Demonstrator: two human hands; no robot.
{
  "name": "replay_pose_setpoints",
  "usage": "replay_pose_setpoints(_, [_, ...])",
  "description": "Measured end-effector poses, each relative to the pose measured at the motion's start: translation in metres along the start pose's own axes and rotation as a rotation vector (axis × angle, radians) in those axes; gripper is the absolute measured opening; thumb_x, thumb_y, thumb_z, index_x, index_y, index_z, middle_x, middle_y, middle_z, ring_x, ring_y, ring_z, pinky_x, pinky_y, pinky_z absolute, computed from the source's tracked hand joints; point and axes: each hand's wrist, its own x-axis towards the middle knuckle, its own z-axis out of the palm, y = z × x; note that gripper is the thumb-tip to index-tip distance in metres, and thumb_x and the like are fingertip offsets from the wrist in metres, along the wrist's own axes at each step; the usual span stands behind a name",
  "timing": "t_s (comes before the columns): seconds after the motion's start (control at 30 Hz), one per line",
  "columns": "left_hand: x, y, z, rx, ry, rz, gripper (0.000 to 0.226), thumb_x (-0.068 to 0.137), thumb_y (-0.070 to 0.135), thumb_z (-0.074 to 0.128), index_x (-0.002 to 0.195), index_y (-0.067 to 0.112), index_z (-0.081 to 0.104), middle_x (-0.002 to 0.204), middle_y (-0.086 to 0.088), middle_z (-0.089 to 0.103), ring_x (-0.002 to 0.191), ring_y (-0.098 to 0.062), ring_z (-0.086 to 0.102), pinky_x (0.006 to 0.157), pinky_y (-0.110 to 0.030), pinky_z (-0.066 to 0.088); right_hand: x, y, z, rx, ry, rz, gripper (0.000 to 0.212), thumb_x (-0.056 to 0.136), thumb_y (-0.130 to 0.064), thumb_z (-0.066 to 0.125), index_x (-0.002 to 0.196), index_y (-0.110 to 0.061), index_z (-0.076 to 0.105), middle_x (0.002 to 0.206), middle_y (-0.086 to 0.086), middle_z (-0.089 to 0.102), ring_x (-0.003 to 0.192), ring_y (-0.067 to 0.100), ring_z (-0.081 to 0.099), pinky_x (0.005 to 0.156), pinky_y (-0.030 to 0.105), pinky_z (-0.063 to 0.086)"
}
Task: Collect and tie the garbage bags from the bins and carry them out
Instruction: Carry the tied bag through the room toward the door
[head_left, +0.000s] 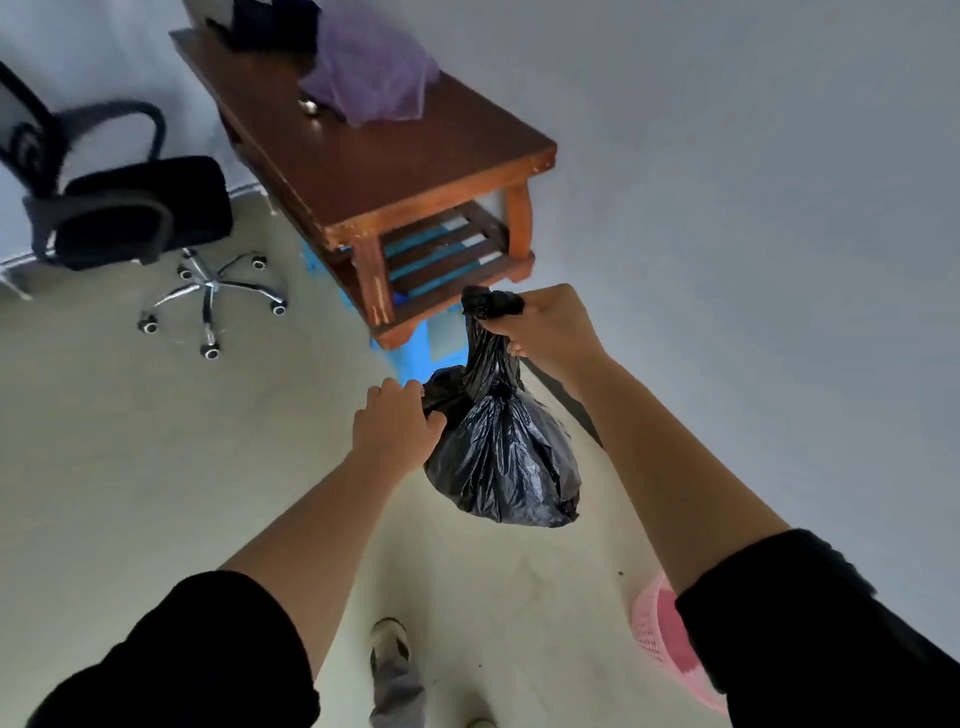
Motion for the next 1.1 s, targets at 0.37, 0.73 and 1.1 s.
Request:
replay_pose_setpoints(0.37, [-0.064,-0.177,-0.117,0.034,0.089,-0.332,0.048,0.096,0.047,0.037,0.13,0.016,0.049,0.125,-0.008,0.049,0.119,-0.027,0.044,0.091,-0.04,0.043,-0.003,-0.15,0.161,0.054,-0.323,-0.182,0.031,0.078,-0.016,0.078,0.062,-0.01,0.052,0.05,0.004,0.043,0.05,0.017,0.039,0.06,0.032,0.037])
replay_pose_setpoints(0.73, [-0.102,-0.443,-0.226,0.021,0.089,-0.496,0.047,0.093,0.041,0.044,0.133,0.016,0.047,0.128,-0.007,0.047,0.121,-0.026,0.042,0.093,-0.038,0.041,-0.031,-0.288,0.425,0.05,-0.5,-0.307,0.032,0.081,-0.006,0.073,0.058,-0.01,0.052,0.04,-0.008,0.04,0.038,0.008,0.035,0.046,0.021,0.037])
replay_pose_setpoints(1.1, [-0.131,-0.721,-0.341,0.041,0.216,-0.667,0.047,0.093,0.044,0.044,0.133,0.019,0.047,0.129,-0.006,0.047,0.121,-0.024,0.043,0.094,-0.037,0.041,-0.047,-0.434,0.719,0.091,-0.641,-0.424,0.028,0.077,-0.012,0.077,0.065,0.007,0.061,0.058,0.008,0.046,0.049,0.017,0.039,0.058,0.031,0.036])
